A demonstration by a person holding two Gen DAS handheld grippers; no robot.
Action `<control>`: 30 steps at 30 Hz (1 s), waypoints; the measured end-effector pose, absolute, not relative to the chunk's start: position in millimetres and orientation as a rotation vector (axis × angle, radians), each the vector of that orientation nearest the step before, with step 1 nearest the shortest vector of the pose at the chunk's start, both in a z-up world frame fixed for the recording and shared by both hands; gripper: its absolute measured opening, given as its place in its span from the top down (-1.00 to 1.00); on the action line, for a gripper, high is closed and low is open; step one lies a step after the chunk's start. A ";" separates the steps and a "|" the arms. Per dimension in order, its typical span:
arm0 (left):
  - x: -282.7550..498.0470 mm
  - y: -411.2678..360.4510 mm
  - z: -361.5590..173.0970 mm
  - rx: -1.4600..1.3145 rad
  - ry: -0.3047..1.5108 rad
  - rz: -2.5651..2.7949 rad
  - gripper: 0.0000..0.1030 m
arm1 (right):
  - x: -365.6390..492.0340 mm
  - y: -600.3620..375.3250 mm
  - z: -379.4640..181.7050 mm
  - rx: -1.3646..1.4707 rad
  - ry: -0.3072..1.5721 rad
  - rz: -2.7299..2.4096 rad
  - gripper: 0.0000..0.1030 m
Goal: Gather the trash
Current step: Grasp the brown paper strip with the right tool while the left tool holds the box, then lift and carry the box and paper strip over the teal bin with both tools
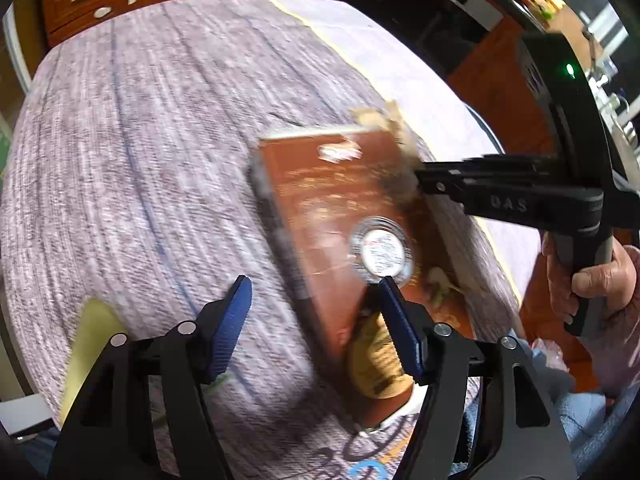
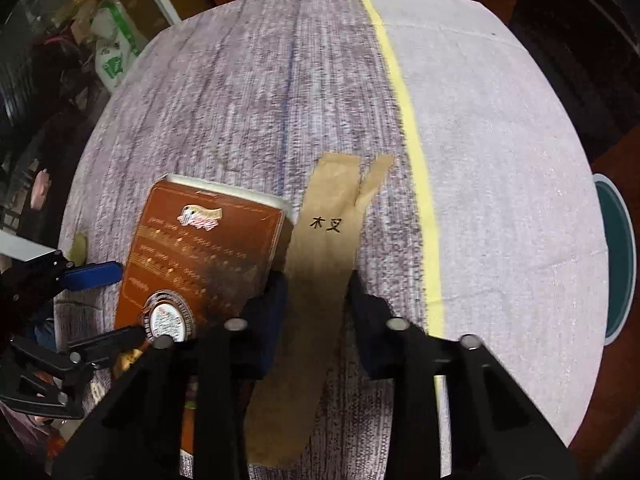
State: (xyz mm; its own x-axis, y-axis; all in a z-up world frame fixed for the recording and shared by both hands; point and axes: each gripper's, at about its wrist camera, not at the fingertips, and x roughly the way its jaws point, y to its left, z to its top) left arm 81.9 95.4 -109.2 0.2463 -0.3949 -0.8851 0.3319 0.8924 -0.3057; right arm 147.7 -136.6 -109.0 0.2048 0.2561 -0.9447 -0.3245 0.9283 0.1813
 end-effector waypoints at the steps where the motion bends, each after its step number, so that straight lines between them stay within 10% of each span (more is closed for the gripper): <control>1: 80.2 89.7 -109.6 -0.049 1.225 -0.499 -0.42 | 146.5 -138.4 -109.2 -0.032 1.312 0.425 0.88; 13: 89.0 50.8 -112.0 -0.034 1.216 -0.480 -0.49 | 130.0 -153.1 -108.9 0.028 1.343 0.526 0.91; 20: 94.7 41.3 -89.4 -0.074 1.164 -0.461 0.41 | 132.3 -191.7 -97.2 0.074 1.292 0.466 0.97; 30: 100.6 -22.6 -51.0 0.049 1.086 -0.468 0.58 | 139.4 -253.3 -72.9 0.133 1.181 0.365 0.97</control>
State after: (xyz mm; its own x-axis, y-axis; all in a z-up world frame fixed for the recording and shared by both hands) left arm 100.6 -22.6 -51.0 0.3790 -0.3428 -0.8596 0.3898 0.9016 -0.1876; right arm 139.4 -253.3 -72.9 0.3297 0.3467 -0.8781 -0.2091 0.9338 0.2902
